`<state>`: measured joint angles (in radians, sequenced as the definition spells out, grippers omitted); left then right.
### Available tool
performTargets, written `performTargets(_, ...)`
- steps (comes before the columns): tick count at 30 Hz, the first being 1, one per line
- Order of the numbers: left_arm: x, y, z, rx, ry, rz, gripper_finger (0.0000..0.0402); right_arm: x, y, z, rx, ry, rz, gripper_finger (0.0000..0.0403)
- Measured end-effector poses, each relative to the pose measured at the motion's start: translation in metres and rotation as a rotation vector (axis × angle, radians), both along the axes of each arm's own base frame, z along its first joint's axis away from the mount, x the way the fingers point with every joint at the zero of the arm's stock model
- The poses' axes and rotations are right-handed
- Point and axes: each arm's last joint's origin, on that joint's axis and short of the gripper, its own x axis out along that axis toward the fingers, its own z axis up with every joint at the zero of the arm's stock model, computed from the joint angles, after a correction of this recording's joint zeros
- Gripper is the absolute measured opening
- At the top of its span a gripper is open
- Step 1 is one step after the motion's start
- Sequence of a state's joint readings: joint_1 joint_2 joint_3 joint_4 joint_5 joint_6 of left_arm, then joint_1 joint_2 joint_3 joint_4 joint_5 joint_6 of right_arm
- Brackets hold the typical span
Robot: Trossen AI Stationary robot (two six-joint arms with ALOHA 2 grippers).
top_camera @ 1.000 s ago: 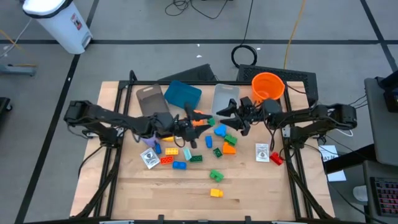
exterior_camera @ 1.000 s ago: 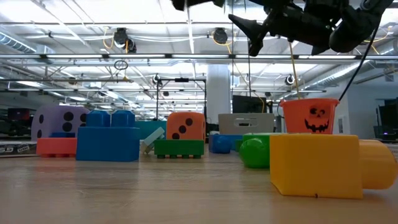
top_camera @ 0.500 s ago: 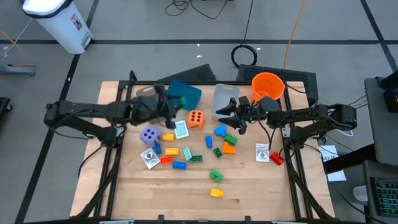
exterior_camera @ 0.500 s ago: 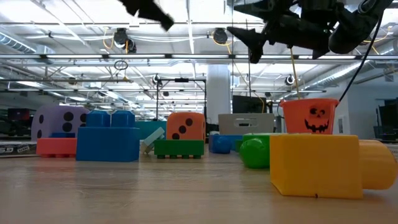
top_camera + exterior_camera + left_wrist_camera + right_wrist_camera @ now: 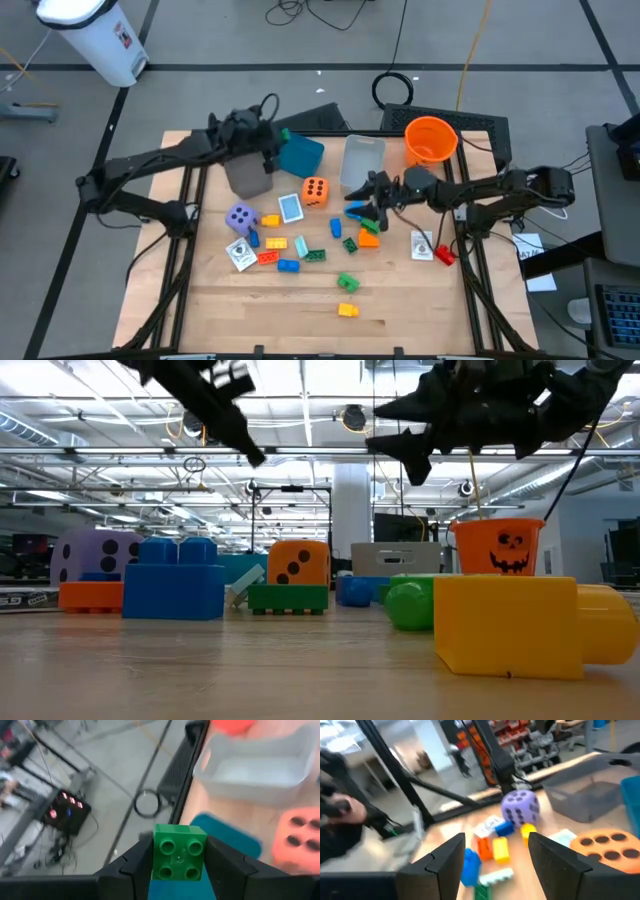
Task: Pick & Place Toys
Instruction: Put the green game piece into the black bin
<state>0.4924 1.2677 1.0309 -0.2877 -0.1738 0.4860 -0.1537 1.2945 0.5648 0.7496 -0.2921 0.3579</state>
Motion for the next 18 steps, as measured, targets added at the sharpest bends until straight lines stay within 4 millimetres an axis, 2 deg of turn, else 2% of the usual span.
performTargets(4, 0.007, 0.026, -0.027, -0.081, 0.071, 0.004, 0.0153, 0.001, 0.012, -0.007, -0.098, 0.058, -0.066, 0.0207)
performTargets(8, 0.013, 0.051, -0.046, -0.174, 0.128, 0.034, 0.016, 0.001, 0.02, -0.01, -0.137, 0.097, -0.1, 0.0207)
performTargets(13, 0.023, 0.073, -0.056, -0.273, 0.219, 0.063, 0.0164, 0.001, 0.023, -0.011, -0.148, 0.105, -0.088, 0.0207)
performTargets(18, 0.024, 0.08, -0.055, -0.385, 0.321, 0.103, 0.0152, 0.001, 0.022, -0.014, -0.148, 0.136, -0.087, 0.0207)
